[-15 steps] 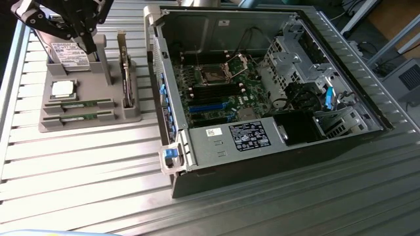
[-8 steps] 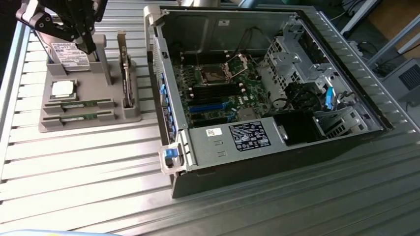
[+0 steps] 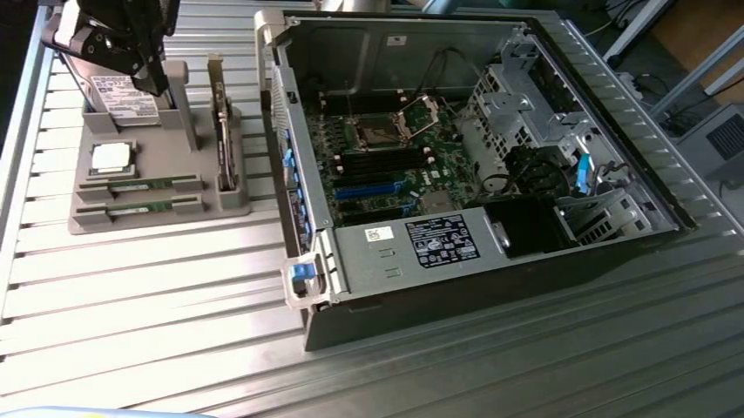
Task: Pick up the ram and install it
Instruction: 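Pick up the ram and move it above insertion slot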
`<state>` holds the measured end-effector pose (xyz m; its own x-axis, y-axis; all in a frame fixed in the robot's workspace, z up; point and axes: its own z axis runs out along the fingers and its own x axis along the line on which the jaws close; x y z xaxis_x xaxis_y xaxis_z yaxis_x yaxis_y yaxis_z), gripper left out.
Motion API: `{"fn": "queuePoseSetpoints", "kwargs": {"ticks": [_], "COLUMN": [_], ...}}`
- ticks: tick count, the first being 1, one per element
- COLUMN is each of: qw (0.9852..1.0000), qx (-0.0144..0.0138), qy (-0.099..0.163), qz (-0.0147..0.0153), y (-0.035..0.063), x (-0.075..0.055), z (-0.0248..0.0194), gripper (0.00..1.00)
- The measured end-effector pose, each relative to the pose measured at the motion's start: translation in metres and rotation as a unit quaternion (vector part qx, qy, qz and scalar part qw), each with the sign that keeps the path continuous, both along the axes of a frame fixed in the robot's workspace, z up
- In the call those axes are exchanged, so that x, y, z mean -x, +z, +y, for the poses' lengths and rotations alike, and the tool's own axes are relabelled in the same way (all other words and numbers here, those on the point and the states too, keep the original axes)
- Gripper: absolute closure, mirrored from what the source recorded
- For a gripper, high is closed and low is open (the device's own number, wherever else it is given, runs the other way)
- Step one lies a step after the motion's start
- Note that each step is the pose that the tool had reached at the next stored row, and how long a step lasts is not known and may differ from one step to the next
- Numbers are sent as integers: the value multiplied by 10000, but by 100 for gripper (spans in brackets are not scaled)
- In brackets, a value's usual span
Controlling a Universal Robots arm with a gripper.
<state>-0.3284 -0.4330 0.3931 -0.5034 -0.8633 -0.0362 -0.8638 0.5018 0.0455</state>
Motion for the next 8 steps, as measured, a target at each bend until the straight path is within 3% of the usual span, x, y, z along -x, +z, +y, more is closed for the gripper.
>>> {"fn": "queuePoseSetpoints", "kwargs": {"ticks": [2, 5, 8], "qw": [9991, 9968, 9921], "qx": [0, 0, 0], "qy": [428, 795, 1253], "qz": [0, 0, 0], "y": [0, 0, 0], "x": [0, 0, 0], "z": [0, 0, 0], "gripper": [89, 89, 89]}}
